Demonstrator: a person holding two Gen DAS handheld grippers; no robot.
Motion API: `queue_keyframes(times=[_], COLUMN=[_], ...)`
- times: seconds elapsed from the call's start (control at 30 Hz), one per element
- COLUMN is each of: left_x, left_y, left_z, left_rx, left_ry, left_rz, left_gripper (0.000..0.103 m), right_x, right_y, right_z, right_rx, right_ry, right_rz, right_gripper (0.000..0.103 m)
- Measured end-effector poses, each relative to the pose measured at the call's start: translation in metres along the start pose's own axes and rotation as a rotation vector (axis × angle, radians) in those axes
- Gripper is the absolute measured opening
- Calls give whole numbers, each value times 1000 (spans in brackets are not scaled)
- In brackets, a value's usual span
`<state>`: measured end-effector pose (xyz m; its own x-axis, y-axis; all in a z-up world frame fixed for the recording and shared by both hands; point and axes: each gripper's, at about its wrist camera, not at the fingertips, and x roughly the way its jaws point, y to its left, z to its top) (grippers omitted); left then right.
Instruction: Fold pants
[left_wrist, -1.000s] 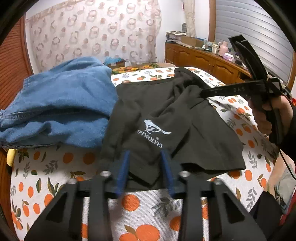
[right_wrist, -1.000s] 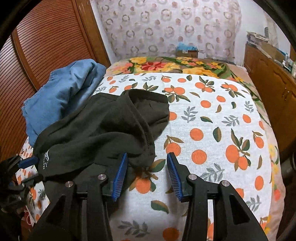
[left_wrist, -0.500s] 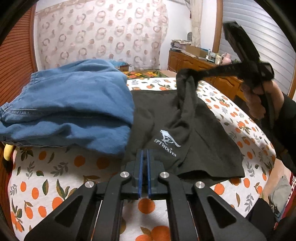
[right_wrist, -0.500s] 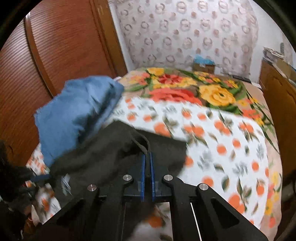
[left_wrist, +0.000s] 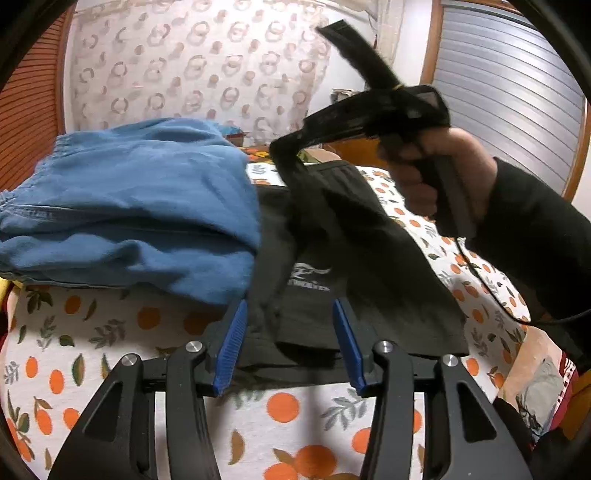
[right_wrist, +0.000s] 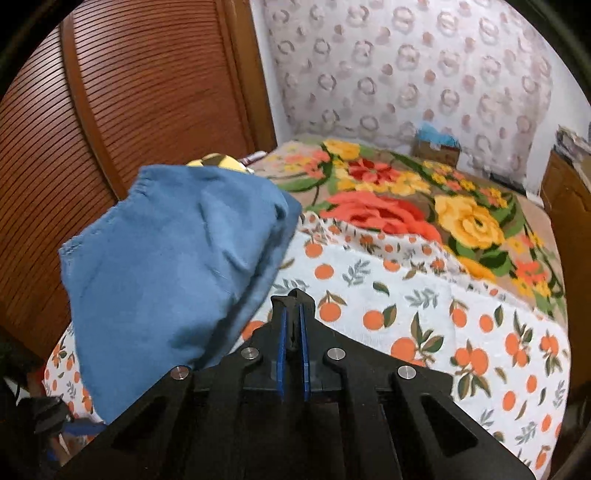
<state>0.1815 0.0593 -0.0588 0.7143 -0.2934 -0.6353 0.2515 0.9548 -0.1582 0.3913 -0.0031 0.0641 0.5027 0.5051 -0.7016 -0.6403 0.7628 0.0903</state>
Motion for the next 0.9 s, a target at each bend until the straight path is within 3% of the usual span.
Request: queue_keyframes(times=[0.2,0.37,0.53,0.57,0.63,0.7,0.9], left_x=[16,27,38,39,41,36,10], left_y=[-17,-29,-36,-36,-31,-23,8], left_z=[0,1,0,0,2,4,10], left_rx=[40,77,122,121,118,85,-3], left_ry=[40,79,119,124,128,111,41], left_rz=[-14,-10,47,55,85,92,160], left_gripper=[49,49,48,46,24,12,7], right_x=[-6,-38,-68,-72,-81,-90,-120], right_y=[-14,-19,-6,-4,-1,5,17], right_z=[-20,-56,-96,-103,-115,-128,-164], right_rx=[31,31,63,74,89,102,110], right_ry=[4,-14,-12,-10,-8,-7,1], right_rz=[-44,-84,-90,-82,-73,-67,-69], right_gripper=[34,37,40,40,40,40,40])
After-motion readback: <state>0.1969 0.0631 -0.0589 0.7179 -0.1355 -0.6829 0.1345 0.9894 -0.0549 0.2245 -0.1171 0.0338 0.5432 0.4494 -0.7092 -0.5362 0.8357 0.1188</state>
